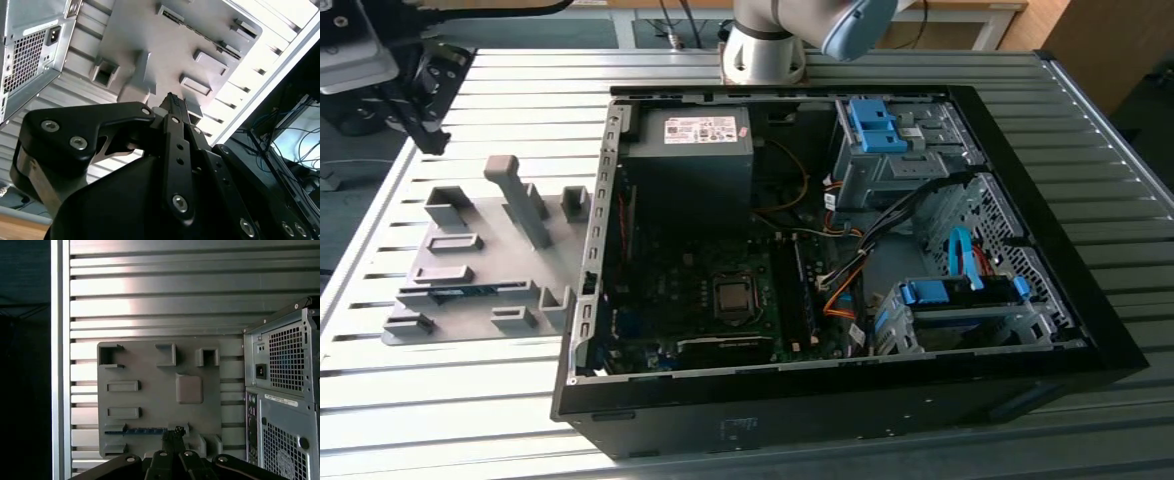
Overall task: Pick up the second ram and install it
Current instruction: 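Reach for the second ram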
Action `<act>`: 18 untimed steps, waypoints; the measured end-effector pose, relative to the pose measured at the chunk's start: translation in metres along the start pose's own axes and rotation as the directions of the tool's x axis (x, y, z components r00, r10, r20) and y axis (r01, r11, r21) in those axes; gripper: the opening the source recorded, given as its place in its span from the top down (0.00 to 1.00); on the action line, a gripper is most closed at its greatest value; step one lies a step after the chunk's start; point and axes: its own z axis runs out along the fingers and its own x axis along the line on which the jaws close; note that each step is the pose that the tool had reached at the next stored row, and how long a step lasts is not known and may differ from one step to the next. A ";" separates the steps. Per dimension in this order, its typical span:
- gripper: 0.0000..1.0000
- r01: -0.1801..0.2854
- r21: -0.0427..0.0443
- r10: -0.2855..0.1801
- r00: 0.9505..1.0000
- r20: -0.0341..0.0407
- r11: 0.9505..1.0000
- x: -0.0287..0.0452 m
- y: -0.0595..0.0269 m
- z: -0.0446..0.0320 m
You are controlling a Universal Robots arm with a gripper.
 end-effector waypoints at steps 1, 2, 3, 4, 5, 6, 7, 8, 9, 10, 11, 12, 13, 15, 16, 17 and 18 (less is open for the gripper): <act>0.89 0.000 0.000 0.000 1.000 0.000 1.000 0.0030 -0.0008 0.0004; 0.89 0.000 0.000 0.000 1.000 0.000 1.000 0.0071 -0.0017 0.0010; 0.89 0.000 0.000 0.000 1.000 0.000 1.000 0.0112 -0.0024 0.0015; 0.89 0.000 0.000 0.000 1.000 0.000 1.000 0.0154 -0.0031 0.0019; 0.89 0.000 0.000 0.000 1.000 0.000 1.000 0.0195 -0.0039 0.0021; 0.89 0.001 0.000 -0.001 1.000 0.000 1.000 0.0230 -0.0048 0.0025; 0.89 0.001 0.000 -0.001 1.000 0.000 1.000 0.0252 -0.0060 0.0028; 0.89 0.002 0.000 -0.002 1.000 0.000 1.000 0.0265 -0.0076 0.0030; 0.89 0.002 0.000 -0.002 1.000 0.000 1.000 0.0273 -0.0092 0.0033; 0.89 0.003 0.000 -0.003 1.000 0.000 1.000 0.0281 -0.0108 0.0035; 0.89 0.004 0.000 -0.004 1.000 0.000 1.000 0.0288 -0.0124 0.0037; 0.89 0.005 0.000 -0.005 1.000 0.000 1.000 0.0295 -0.0140 0.0040; 0.89 0.006 0.000 -0.006 1.000 0.000 1.000 0.0303 -0.0156 0.0042; 0.89 0.007 0.000 -0.007 1.000 0.000 1.000 0.0318 -0.0187 0.0047; 0.89 0.008 0.000 -0.008 1.000 0.000 1.000 0.0326 -0.0203 0.0049; 0.89 0.009 0.000 -0.009 1.000 0.000 1.000 0.0335 -0.0218 0.0052; 0.89 0.010 0.000 -0.010 1.000 0.000 1.000 0.0344 -0.0232 0.0053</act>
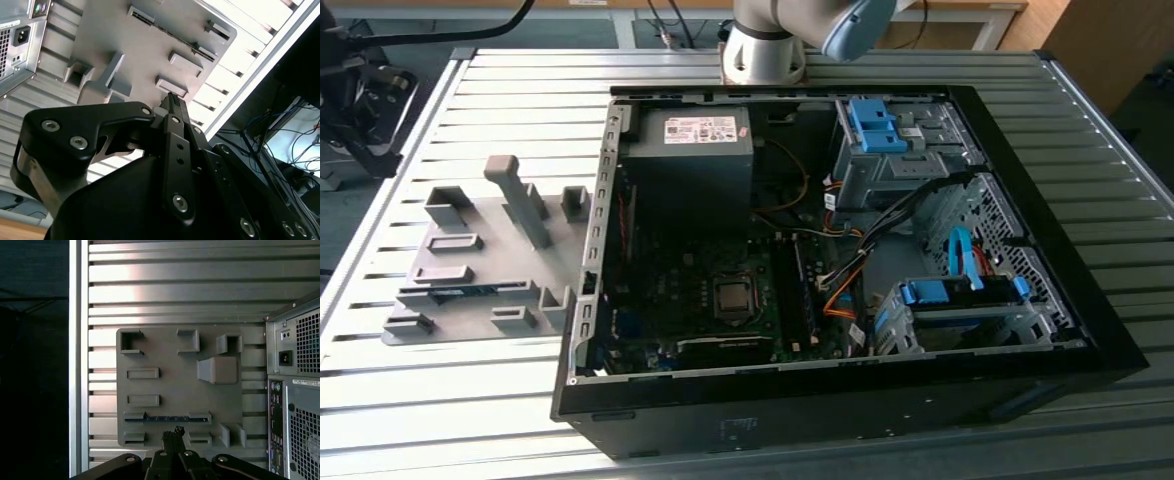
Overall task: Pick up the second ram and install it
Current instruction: 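Reach for the second ram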
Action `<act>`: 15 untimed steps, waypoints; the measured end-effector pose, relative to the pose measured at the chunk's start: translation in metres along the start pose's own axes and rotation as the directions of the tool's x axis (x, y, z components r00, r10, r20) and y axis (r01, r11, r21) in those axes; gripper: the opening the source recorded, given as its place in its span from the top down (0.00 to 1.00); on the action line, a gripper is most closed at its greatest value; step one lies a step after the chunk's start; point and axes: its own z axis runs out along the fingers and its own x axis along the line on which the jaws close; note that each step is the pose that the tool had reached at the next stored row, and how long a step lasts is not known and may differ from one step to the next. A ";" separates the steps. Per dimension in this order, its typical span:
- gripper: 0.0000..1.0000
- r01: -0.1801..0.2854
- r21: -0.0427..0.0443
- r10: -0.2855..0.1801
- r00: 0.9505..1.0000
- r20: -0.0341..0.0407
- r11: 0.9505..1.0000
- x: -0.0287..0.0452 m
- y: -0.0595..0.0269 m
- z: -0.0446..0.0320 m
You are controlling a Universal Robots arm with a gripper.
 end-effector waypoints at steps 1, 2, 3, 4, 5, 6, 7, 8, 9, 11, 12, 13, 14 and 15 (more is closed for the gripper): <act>0.89 0.001 0.000 -0.001 1.000 0.000 1.000 0.0010 -0.0013 0.0002; 0.89 0.001 0.000 -0.001 1.000 0.000 1.000 0.0029 -0.0022 0.0004; 0.89 0.002 0.000 -0.002 1.000 0.000 1.000 0.0052 -0.0028 0.0005; 0.89 0.003 0.000 -0.003 1.000 0.001 1.000 0.0078 -0.0030 0.0007; 0.89 0.003 0.000 -0.003 1.000 0.002 1.000 0.0108 -0.0031 0.0008; 0.89 0.003 0.000 -0.003 1.000 0.005 1.000 0.0133 -0.0032 0.0008; 0.89 0.004 0.000 -0.004 1.000 0.010 1.000 0.0155 -0.0032 0.0008; 0.89 0.004 0.001 -0.004 1.000 0.012 1.000 0.0165 -0.0033 0.0009; 0.89 0.004 0.001 -0.004 1.000 0.012 1.000 0.0165 -0.0033 0.0009; 0.89 0.004 0.001 -0.004 1.000 0.012 1.000 0.0166 -0.0033 0.0008; 0.89 0.004 0.001 -0.004 1.000 0.012 1.000 0.0167 -0.0033 0.0008; 0.89 0.004 0.001 -0.004 1.000 0.012 1.000 0.0168 -0.0033 0.0009; 0.89 0.004 0.001 -0.004 1.000 0.013 1.000 0.0170 -0.0033 0.0009; 0.89 0.004 0.001 -0.004 1.000 0.013 1.000 0.0171 -0.0033 0.0009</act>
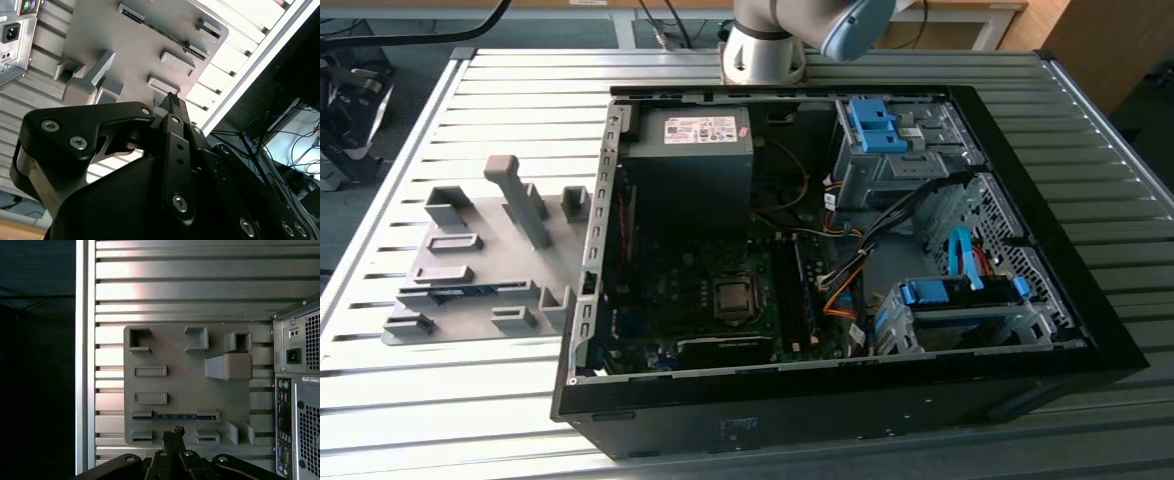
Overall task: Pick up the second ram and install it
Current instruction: 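Reach for the second ram, then pick up the second ram and move it above second insertion slot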
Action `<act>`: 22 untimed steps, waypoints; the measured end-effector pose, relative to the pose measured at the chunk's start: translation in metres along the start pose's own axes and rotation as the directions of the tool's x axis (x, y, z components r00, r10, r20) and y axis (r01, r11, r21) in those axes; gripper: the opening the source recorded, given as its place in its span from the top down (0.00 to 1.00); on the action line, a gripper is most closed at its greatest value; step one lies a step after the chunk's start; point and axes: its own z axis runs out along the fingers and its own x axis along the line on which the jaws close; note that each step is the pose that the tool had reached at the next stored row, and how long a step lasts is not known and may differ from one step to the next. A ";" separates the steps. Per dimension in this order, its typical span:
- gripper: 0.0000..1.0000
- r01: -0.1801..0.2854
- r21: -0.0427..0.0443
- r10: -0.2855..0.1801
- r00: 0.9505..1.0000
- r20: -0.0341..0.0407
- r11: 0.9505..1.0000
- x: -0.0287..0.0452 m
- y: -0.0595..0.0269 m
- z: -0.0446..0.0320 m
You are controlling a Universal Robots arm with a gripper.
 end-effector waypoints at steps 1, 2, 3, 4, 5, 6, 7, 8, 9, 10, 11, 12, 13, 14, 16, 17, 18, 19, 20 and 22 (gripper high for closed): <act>0.89 0.000 0.000 0.000 1.000 0.000 1.000 0.0000 0.0000 0.0000; 0.89 0.000 0.000 0.000 1.000 0.000 1.000 0.0001 0.0000 0.0000; 0.89 0.000 0.000 0.000 1.000 0.000 1.000 0.0001 0.0000 0.0000; 0.89 0.000 0.000 0.000 1.000 0.000 1.000 0.0002 0.0000 0.0000; 0.89 0.000 0.000 0.000 1.000 0.001 1.000 0.0002 0.0000 0.0000; 0.89 0.000 0.000 0.000 1.000 0.001 1.000 0.0003 0.0000 0.0000; 0.89 0.000 0.000 0.000 1.000 0.001 1.000 0.0003 0.0000 0.0000; 0.89 0.000 0.000 0.000 1.000 0.001 1.000 0.0004 0.0000 0.0000; 0.89 0.000 0.000 0.000 1.000 0.001 1.000 0.0004 0.0000 0.0000; 0.89 0.000 0.000 0.000 1.000 0.001 1.000 0.0004 0.0000 0.0000; 0.89 0.002 0.000 -0.002 1.000 0.001 1.000 0.0005 0.0000 0.0000; 0.89 0.007 0.000 -0.007 1.000 0.001 1.000 0.0005 0.0000 0.0000; 0.89 0.017 0.000 -0.017 1.000 0.000 1.000 0.0005 -0.0001 0.0000; 0.89 0.030 0.001 -0.030 1.000 0.000 1.000 0.0007 -0.0001 -0.0001; 0.89 0.061 0.001 -0.061 0.998 -0.002 0.998 0.0008 -0.0001 0.0001; 0.89 0.077 0.001 -0.077 0.997 -0.002 0.997 0.0009 -0.0001 0.0001; 0.89 0.093 0.002 -0.093 0.996 -0.003 0.996 0.0011 -0.0001 0.0002; 0.89 0.108 0.002 -0.108 0.994 -0.003 0.994 0.0012 -0.0001 0.0002; 0.89 0.122 0.002 -0.122 0.993 -0.004 0.993 0.0014 -0.0001 0.0003; 0.89 0.147 0.002 -0.147 0.989 -0.005 0.989 0.0019 -0.0001 0.0004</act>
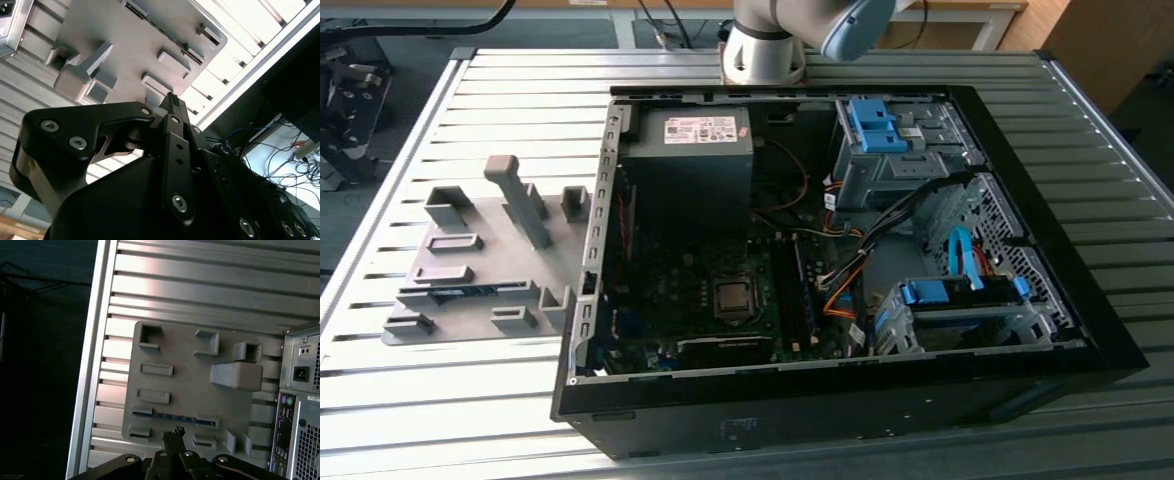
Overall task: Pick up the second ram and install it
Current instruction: 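Pick up the second ram and move it above second insertion slot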
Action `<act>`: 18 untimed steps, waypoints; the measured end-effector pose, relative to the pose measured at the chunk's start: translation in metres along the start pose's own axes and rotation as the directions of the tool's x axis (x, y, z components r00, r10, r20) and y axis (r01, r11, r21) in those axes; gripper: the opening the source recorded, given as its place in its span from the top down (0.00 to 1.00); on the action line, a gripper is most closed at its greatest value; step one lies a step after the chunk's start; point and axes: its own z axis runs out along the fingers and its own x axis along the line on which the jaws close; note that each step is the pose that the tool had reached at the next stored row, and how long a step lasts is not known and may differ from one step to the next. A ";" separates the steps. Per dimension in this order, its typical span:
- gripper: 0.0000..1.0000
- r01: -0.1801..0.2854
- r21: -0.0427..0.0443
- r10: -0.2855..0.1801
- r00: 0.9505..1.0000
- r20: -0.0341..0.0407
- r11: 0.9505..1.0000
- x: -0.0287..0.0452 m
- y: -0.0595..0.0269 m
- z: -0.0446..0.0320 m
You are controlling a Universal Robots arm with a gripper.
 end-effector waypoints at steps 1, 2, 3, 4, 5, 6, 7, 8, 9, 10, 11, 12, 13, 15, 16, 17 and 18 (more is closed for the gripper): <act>0.89 0.013 0.000 -0.013 1.000 -0.001 1.000 0.0002 0.0000 -0.0001; 0.89 0.027 0.001 -0.027 1.000 -0.001 1.000 0.0004 0.0000 -0.0001; 0.89 0.082 0.001 -0.082 0.997 -0.004 0.997 0.0010 0.0001 -0.0001; 0.89 0.097 0.002 -0.097 0.995 -0.004 0.995 0.0012 0.0001 -0.0001; 0.89 0.110 0.002 -0.110 0.994 -0.005 0.994 0.0014 0.0001 0.0000; 0.89 0.122 0.002 -0.122 0.992 -0.005 0.992 0.0016 0.0002 0.0001; 0.89 0.135 0.002 -0.135 0.991 -0.006 0.991 0.0019 0.0002 0.0002; 0.89 0.148 0.002 -0.148 0.989 -0.006 0.989 0.0022 0.0003 0.0001; 0.89 0.160 0.002 -0.160 0.987 -0.007 0.987 0.0024 0.0003 0.0001; 0.89 0.173 0.003 -0.173 0.985 -0.007 0.985 0.0026 0.0003 0.0001; 0.89 0.186 0.003 -0.186 0.983 -0.008 0.983 0.0028 0.0003 0.0002; 0.89 0.200 0.003 -0.200 0.980 -0.008 0.980 0.0029 0.0003 0.0002; 0.89 0.215 0.003 -0.215 0.977 -0.009 0.977 0.0031 0.0003 0.0002; 0.89 0.244 0.003 -0.244 0.970 -0.010 0.970 0.0033 0.0004 0.0003; 0.89 0.258 0.003 -0.258 0.966 -0.011 0.966 0.0034 0.0004 0.0004; 0.89 0.272 0.003 -0.272 0.962 -0.012 0.962 0.0035 0.0004 0.0005; 0.89 0.285 0.004 -0.285 0.958 -0.012 0.959 0.0037 0.0004 0.0005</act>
